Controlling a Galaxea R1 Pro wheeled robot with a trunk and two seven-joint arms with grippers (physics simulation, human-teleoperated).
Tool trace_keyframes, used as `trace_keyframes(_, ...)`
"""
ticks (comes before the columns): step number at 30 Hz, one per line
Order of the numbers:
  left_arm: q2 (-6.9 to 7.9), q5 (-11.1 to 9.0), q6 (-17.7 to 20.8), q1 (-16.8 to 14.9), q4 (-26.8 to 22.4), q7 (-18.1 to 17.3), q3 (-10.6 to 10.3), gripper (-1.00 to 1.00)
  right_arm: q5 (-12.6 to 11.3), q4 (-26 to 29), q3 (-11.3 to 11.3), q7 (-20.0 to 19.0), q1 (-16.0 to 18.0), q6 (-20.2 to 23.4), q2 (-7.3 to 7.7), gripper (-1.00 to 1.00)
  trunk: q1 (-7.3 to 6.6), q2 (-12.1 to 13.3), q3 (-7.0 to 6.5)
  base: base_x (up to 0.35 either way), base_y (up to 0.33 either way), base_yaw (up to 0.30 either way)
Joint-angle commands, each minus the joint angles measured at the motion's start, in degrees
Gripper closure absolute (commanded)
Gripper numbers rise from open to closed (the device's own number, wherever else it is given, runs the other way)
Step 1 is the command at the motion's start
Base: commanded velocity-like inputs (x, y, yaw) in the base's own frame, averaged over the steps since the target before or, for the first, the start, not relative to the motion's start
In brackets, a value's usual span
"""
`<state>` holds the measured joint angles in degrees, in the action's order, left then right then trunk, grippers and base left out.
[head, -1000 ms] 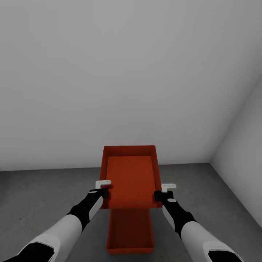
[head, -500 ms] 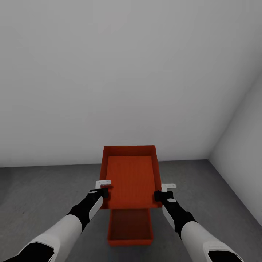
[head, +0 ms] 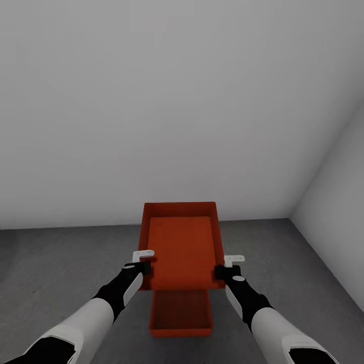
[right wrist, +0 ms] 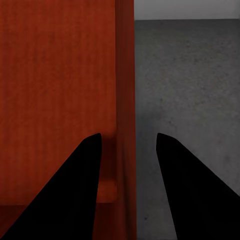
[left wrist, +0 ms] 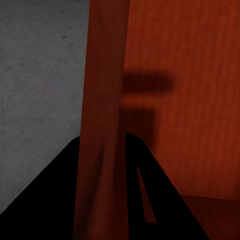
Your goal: Move the two storage containers from the living room to the garage. In the garage, place one container on the floor and stack the other container on top of it (either order is fine).
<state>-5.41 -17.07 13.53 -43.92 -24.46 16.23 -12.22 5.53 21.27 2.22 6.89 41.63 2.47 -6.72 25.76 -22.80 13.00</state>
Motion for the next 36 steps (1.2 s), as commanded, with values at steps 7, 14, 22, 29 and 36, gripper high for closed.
trace_keyframes(7,0.04,0.99,-4.39,-0.03,-0.24,0.83,0.09,1.0,0.71,0.0,1.68,1.64,0.03,0.31,-0.1,1.0,0.03,-0.12,0.75,0.0,0.0,0.0)
trace_keyframes(14,0.03,0.99,-4.39,-0.03,-0.24,0.83,0.09,1.0,0.71,0.0,1.72,1.64,0.03,0.28,-0.05,1.0,0.03,-0.12,1.38,0.0,0.0,0.0)
trace_keyframes(22,0.03,0.99,-4.39,-0.03,-0.24,0.83,0.09,1.0,0.71,0.0,1.72,1.64,0.03,0.29,-0.05,1.0,0.03,-0.12,2.11,0.0,0.0,0.0)
trace_keyframes(29,0.0,0.99,-4.39,-0.03,-0.24,0.83,0.09,1.0,0.71,0.0,1.73,1.64,0.03,0.27,-0.05,1.0,0.03,-0.12,2.75,0.0,0.0,0.0)
trace_keyframes(36,0.03,0.99,-4.39,-0.03,-0.24,0.83,0.09,1.0,0.71,0.0,1.73,1.64,0.03,0.34,-0.05,1.0,0.03,-0.12,3.38,0.0,0.0,0.0)
